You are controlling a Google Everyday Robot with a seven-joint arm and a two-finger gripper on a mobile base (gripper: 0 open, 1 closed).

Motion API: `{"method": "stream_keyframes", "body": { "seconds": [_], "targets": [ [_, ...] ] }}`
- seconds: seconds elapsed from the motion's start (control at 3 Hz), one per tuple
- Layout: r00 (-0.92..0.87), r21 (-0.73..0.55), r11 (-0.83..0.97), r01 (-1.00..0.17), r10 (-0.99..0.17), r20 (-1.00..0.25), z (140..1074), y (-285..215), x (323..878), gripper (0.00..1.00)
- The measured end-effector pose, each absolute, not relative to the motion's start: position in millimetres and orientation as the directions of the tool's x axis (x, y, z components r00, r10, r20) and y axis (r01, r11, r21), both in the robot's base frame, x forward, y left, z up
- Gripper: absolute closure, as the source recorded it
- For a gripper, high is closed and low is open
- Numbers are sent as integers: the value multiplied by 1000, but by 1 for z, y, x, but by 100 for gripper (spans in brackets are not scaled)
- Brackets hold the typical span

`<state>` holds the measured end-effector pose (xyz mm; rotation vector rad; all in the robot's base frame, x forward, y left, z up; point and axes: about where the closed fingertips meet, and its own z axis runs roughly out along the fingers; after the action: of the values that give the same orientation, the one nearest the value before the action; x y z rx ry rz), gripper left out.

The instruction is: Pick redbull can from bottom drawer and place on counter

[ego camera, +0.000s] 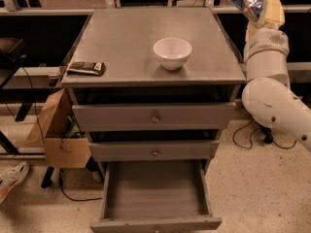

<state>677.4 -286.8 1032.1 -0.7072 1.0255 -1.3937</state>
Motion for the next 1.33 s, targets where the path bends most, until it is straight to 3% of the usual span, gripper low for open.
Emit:
{"method": "stream_keyframes", "body": {
  "seconds": [1.33],
  "targets": [
    [57, -975, -4, 220, -998, 17, 967, -261, 722, 100]
  ]
}}
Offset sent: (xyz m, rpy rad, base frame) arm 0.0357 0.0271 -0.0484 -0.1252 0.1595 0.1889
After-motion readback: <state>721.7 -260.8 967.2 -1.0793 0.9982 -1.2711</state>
